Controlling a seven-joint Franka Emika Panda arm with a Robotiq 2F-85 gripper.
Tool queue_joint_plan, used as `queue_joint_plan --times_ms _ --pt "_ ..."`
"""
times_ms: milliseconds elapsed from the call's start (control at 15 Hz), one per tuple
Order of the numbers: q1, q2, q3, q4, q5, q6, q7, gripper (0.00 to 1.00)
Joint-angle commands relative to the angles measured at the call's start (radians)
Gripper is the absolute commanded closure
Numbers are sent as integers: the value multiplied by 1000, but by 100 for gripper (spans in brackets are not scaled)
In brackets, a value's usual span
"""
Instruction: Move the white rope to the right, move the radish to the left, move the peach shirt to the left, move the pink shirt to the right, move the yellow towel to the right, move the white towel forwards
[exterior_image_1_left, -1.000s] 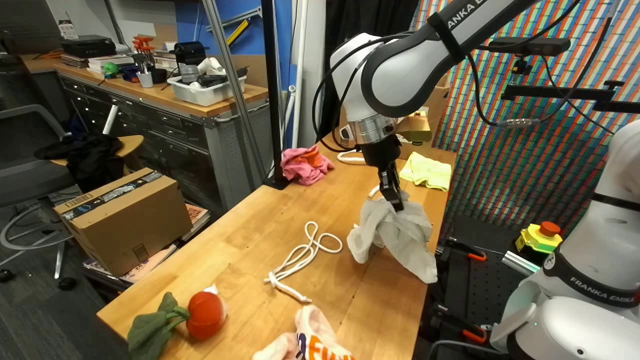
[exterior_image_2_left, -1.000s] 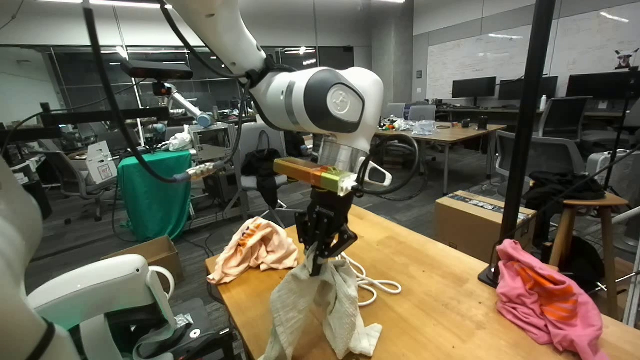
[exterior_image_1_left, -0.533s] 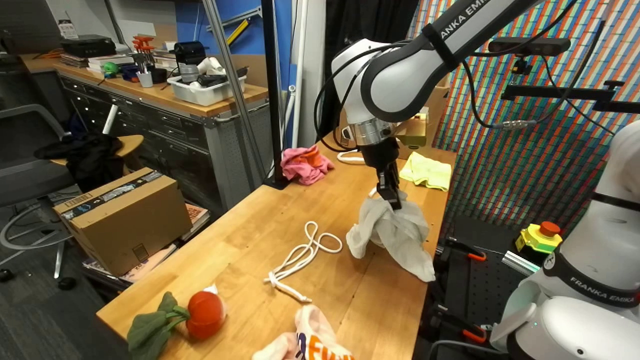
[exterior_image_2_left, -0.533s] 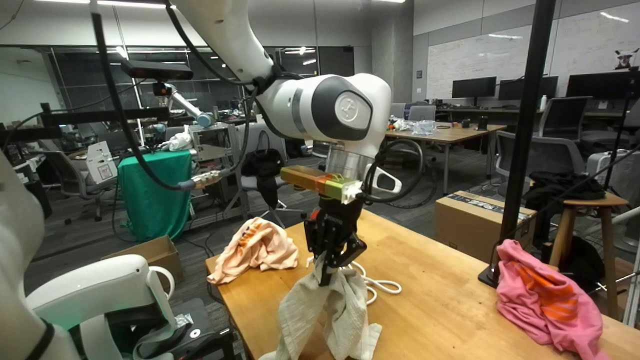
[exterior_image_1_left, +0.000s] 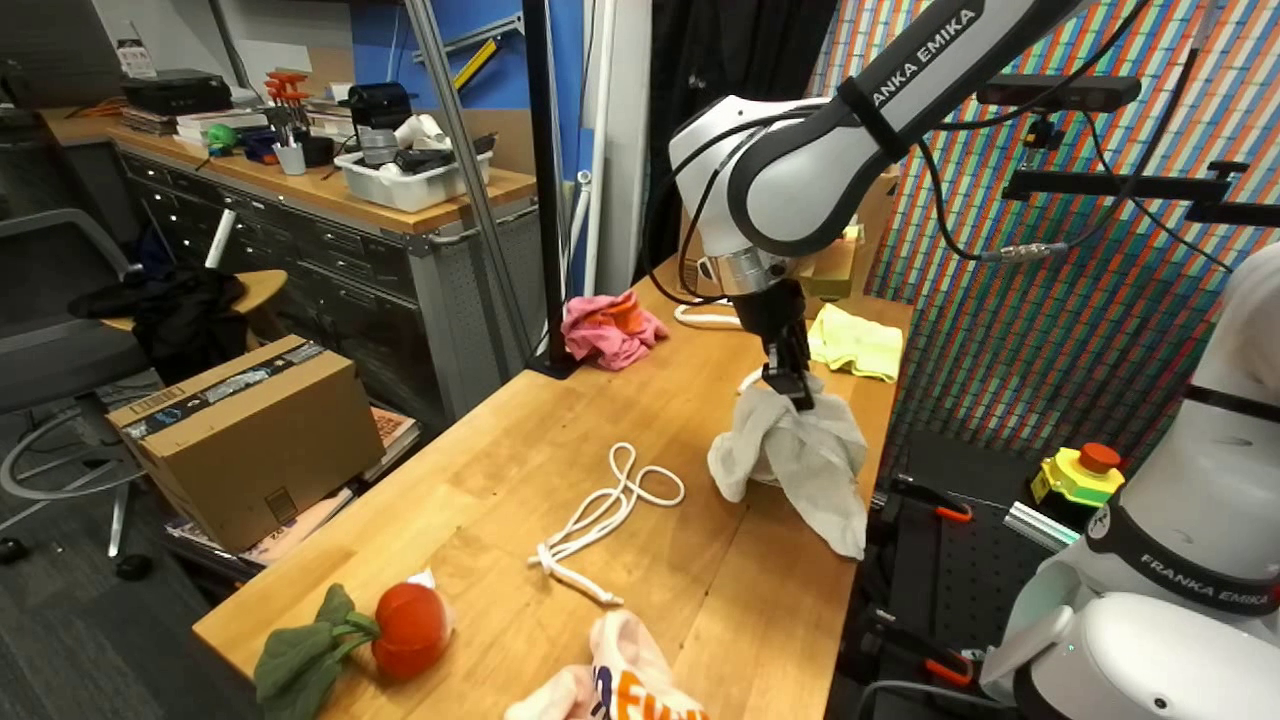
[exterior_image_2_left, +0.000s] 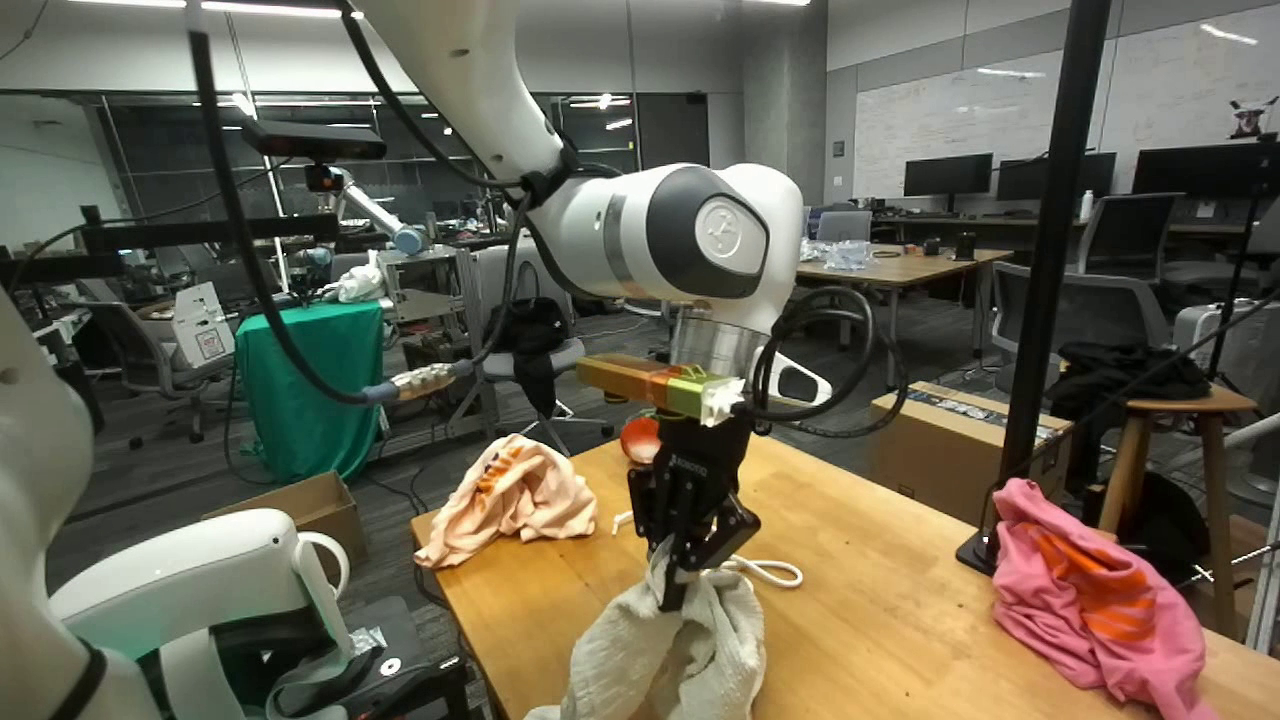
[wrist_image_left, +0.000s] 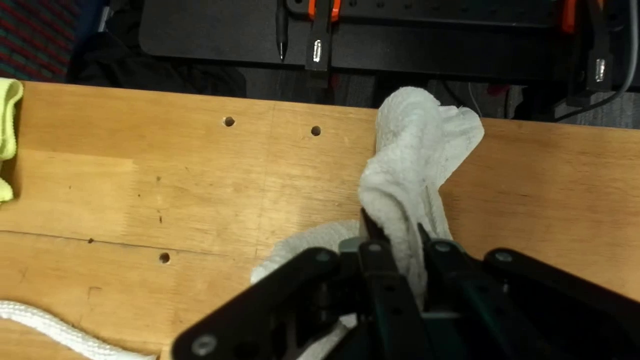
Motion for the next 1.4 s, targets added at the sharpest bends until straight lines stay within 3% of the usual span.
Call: queue_joint_plan --times_ms 0,467,933,1333 --pt "0 17 2 17 -29 -15 30 56" --pt "1 16 2 28 -28 -30 43 2" --pt "13 -130 18 68 -36 -108 67 0" --pt "7 -374 -3 92 56 -190 -47 0"
